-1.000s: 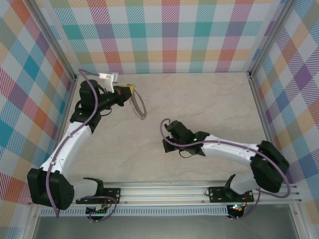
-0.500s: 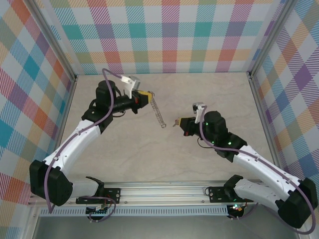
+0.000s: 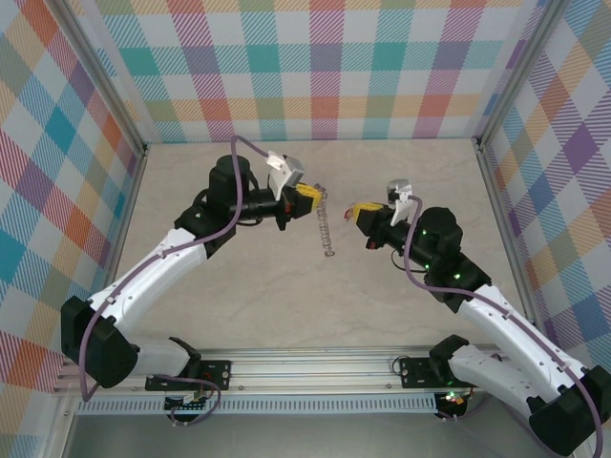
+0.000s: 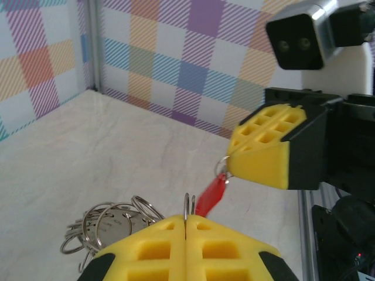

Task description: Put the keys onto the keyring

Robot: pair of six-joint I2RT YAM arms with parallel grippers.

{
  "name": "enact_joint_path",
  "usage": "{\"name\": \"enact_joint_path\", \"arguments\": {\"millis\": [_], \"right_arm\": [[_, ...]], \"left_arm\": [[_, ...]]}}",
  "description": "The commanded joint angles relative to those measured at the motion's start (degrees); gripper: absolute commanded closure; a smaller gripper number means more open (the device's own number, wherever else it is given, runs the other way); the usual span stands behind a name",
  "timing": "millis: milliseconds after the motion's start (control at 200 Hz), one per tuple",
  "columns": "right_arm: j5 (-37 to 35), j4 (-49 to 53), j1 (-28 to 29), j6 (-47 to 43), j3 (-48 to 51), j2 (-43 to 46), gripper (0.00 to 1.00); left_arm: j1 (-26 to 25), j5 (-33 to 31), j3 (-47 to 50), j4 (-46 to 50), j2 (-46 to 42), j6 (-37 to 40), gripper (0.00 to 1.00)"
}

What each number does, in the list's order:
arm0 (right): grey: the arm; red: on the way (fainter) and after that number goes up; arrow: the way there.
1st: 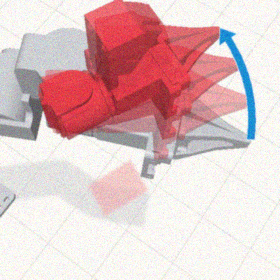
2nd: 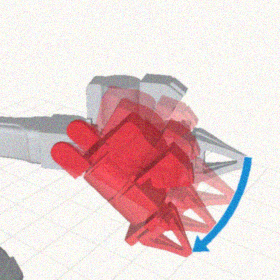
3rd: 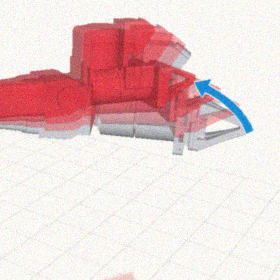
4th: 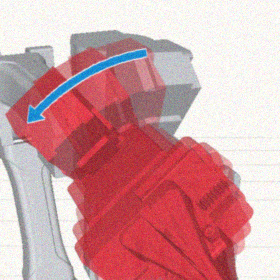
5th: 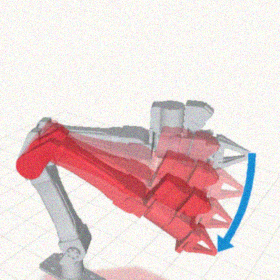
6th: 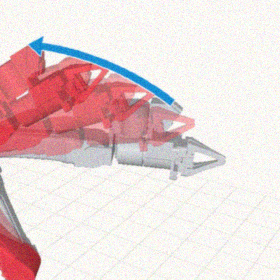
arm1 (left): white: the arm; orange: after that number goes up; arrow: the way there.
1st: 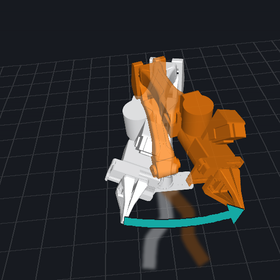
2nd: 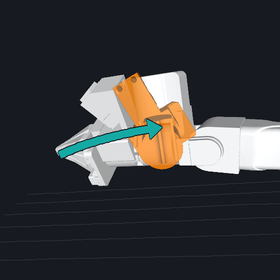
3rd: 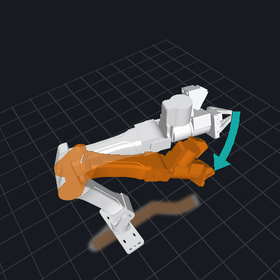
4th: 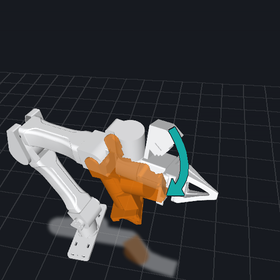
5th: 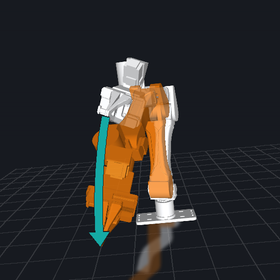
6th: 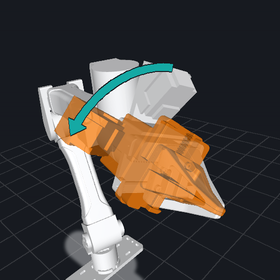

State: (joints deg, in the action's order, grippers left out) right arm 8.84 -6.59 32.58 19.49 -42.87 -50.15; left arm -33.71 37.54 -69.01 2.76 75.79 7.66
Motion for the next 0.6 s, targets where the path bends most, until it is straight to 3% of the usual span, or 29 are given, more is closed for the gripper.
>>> {"name": "enact_joint_path", "arguments": {"millis": [0,240,595], "right_arm": [[4.8,-6.8,-0.3,-2.5,-1.3,0.5,1.00],[8.7,-10.0,-0.4,-3.4,-0.7,1.8,1.00],[11.1,-9.4,-0.5,-3.7,-1.6,1.6,1.00]], "left_arm": [[-1.9,1.3,-2.3,-0.6,-0.3,3.7,1.00],[-4.6,-1.9,-2.9,-0.9,-0.6,8.3,1.00],[-5.9,-3.2,-5.1,-0.5,-0.1,9.3,1.00]]}}
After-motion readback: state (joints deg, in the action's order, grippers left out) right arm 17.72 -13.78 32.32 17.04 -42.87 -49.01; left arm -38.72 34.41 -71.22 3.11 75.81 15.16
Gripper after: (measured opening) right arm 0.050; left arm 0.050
